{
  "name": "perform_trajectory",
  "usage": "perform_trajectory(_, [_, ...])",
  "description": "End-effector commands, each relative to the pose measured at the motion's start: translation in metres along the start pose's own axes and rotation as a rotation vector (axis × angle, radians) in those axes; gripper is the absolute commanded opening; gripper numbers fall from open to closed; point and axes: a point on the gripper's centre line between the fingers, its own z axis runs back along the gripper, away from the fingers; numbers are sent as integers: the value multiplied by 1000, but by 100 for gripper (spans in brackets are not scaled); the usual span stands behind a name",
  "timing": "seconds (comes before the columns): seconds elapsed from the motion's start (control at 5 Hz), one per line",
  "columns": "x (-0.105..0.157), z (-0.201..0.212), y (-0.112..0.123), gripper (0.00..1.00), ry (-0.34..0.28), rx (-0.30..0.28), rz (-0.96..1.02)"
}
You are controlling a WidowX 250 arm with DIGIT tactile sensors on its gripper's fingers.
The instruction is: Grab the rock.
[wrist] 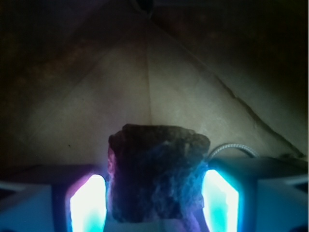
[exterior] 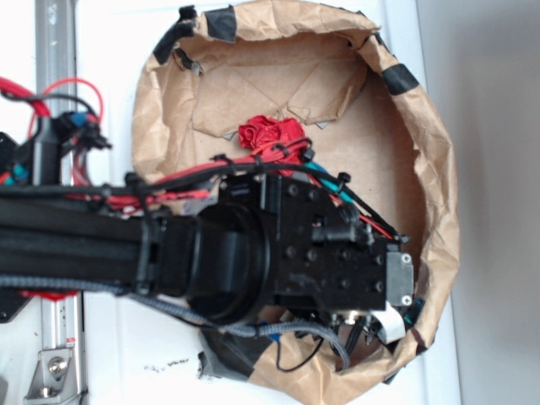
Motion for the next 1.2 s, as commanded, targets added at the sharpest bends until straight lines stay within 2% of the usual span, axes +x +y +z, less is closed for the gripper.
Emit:
perform_trajectory(0.0, [-15,92,31,0,-103,112,209])
perform_trajectory(0.2, [-38,135,44,0,-102,133,447])
perform_trajectory(0.4, [-44,160,41,0,-71,138,549])
perform_trajectory(0.6, [-47,179,37,0,-63,184,723])
perform_trajectory(1.0, [-48,171,42,0,-58,235,821])
